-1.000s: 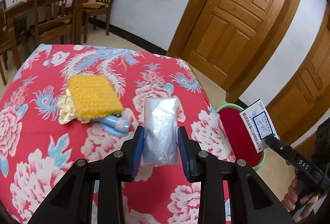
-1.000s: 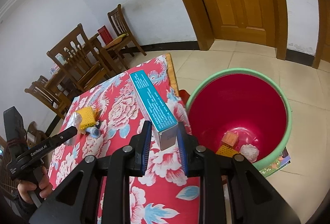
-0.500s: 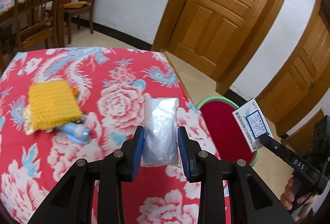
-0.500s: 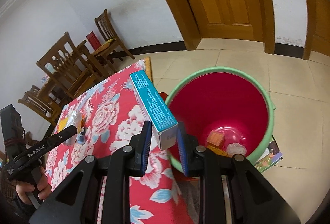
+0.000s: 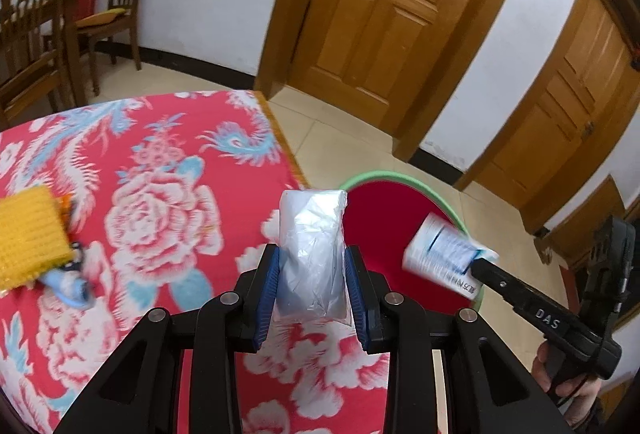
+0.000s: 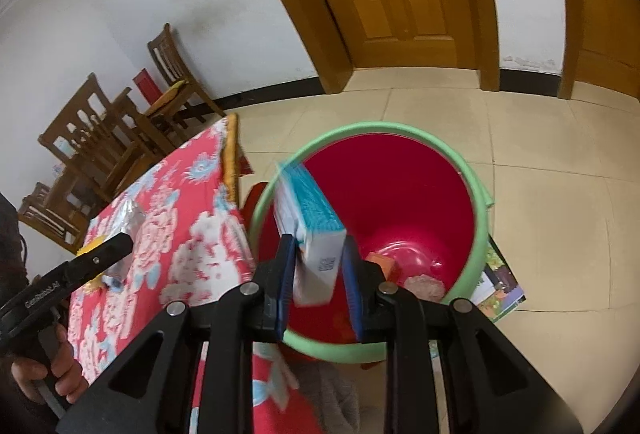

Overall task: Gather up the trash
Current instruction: 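Open the right tool over the bucket while the left tool releases the plastic bag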

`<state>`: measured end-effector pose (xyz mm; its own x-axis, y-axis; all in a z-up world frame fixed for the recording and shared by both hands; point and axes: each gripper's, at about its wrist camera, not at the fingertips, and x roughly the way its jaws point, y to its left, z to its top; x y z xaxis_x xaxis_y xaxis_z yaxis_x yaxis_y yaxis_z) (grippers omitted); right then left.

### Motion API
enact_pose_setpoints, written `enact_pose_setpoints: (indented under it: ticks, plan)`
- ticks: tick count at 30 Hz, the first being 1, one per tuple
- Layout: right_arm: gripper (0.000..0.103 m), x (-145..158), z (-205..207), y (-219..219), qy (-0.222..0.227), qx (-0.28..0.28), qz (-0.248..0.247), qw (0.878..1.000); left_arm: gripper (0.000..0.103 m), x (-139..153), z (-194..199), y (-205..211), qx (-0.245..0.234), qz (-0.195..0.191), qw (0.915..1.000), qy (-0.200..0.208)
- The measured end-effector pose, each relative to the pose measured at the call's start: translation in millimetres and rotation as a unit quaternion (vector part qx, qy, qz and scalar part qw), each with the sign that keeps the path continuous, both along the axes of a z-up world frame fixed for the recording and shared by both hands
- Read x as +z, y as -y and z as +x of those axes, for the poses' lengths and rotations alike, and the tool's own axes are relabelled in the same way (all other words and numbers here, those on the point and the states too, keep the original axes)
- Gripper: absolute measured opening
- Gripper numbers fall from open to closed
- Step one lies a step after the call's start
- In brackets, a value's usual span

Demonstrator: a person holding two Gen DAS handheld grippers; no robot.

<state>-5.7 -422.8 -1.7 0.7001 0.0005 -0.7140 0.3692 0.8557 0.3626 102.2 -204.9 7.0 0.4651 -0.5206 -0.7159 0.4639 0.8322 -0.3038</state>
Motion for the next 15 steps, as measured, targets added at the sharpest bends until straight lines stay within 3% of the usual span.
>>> enact_pose_setpoints:
  ticks: [3, 15]
  plan:
    - [0.025, -4, -1, 4, -0.007, -0.014, -0.02, 1.0, 0.033, -6, -1, 15, -0.015, 0.006, 0.9999, -0.006]
    - [0.026, -10, -11, 21, -0.007, -0.031, -0.005, 0.999, 0.034, -31, -1, 67, -0.066, 0.021, 0.9972, -0.028]
